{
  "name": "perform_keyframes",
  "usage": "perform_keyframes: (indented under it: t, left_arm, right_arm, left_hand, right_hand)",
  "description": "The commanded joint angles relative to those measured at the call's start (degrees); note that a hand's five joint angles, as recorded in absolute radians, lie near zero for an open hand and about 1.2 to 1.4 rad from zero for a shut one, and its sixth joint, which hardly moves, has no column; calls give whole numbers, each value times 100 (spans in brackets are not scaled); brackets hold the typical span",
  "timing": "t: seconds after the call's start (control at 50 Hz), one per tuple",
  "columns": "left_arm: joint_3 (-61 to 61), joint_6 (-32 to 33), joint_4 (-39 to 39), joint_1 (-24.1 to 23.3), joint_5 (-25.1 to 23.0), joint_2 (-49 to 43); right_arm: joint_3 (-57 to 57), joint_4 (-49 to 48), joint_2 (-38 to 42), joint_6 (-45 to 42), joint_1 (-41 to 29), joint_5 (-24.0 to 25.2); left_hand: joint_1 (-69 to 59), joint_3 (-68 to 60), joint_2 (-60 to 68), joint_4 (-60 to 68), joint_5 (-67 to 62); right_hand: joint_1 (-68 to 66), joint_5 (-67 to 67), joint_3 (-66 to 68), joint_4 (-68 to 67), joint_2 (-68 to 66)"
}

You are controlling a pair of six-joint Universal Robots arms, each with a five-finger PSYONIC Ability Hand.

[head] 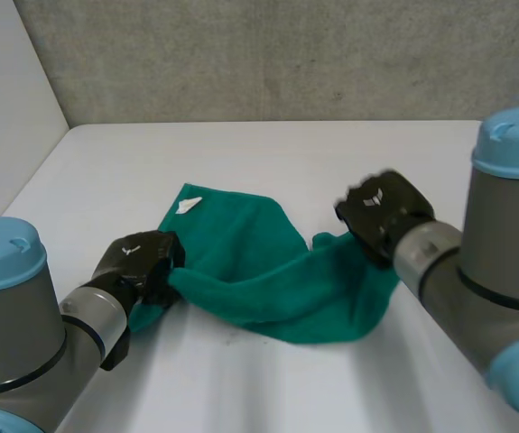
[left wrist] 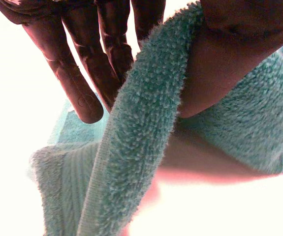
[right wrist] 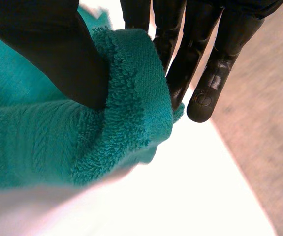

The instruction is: Fold the towel.

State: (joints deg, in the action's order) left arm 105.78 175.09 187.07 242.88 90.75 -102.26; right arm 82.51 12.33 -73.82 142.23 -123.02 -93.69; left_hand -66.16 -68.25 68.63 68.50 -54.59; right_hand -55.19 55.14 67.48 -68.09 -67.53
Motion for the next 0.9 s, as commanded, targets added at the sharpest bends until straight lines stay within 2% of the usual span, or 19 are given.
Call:
perform_keyframes:
  t: [0.02, 0.14, 0.22, 0.26, 0.32, 0.4, 0.48, 0.5, 0.54, 0.6, 0.76, 0.9]
  left_arm:
    - [-13, 1062, -4, 40, 13, -162]
    - [-557, 1642, -22, 48, 48, -742]
    - [-910, 1880, -4, 48, 48, -971]
    - [-1574, 2177, 31, 57, 57, -1190]
    - [-2542, 2346, 49, 57, 83, -1331]
    - [-3922, 2302, 145, 49, 74, -1288]
    - [-4837, 2276, 1057, 101, 118, -1130]
    - [-4882, 2232, 1590, 188, 170, -981]
    - [-4848, 2153, 2050, 285, 232, -866]
    - [-4594, 1995, 2369, 382, 338, -725]
    - [-3206, 1731, 2237, 620, 329, -628]
    - [-1659, 1730, 2193, 532, 206, -628]
  right_arm:
    - [494, 1017, -10, -925, 603, 324]
    - [363, 1008, 306, -1057, 648, 396]
    - [-111, 973, 561, -1075, 727, 404]
    - [-672, 789, 667, -996, 736, 396]
    - [-1585, -60, 702, -751, 710, 396]
    - [-2247, -1213, 703, -294, 762, 369]
    - [-2363, -3014, 527, 339, 841, 369]
    - [-2197, -3644, 309, 540, 937, 387]
    - [-1811, -4437, -69, 726, 1121, 387]
    - [-1405, -4775, -308, 832, 1219, 422]
    - [-210, -4556, -396, 894, 1281, 984]
    - [1029, -3976, -352, 885, 1553, 1450]
  left_hand:
    - [-1384, -1175, 1137, 1150, -1541]
    - [-1384, -1175, 1137, 1150, -1541]
    - [-1384, -1175, 1137, 1150, -1541]
    - [-1384, -1175, 1137, 1150, -1541]
    - [-1384, -1175, 1137, 1150, -1541]
    - [-1384, -1175, 1137, 1150, -1541]
    - [-1384, -1175, 1137, 1150, -1541]
    - [-1384, -1175, 1137, 1150, -1541]
    - [-1384, -1175, 1137, 1150, -1541]
    - [-1384, -1175, 1137, 1150, -1541]
    - [-1384, -1175, 1137, 1150, -1541]
    - [-1384, -1175, 1137, 1150, -1541]
  right_hand:
    - [-2481, 1486, 1252, -1191, -1247]
    - [-2481, 1486, 1252, -1191, -1247]
    - [-2481, 1486, 1252, -1191, -1247]
    - [-2481, 1486, 1252, -1191, -1247]
    - [-2481, 1486, 1252, -1191, -1247]
    - [-2481, 1486, 1252, -1191, -1247]
    - [-2481, 1486, 1252, -1191, -1247]
    - [-2481, 1486, 1252, -1191, -1247]
    - [-2481, 1486, 1252, -1191, -1247]
    - [-2481, 1486, 1252, -1191, -1247]
    - [-2481, 1486, 1252, -1191, -1247]
    - [-2481, 1486, 1252, -1191, -1247]
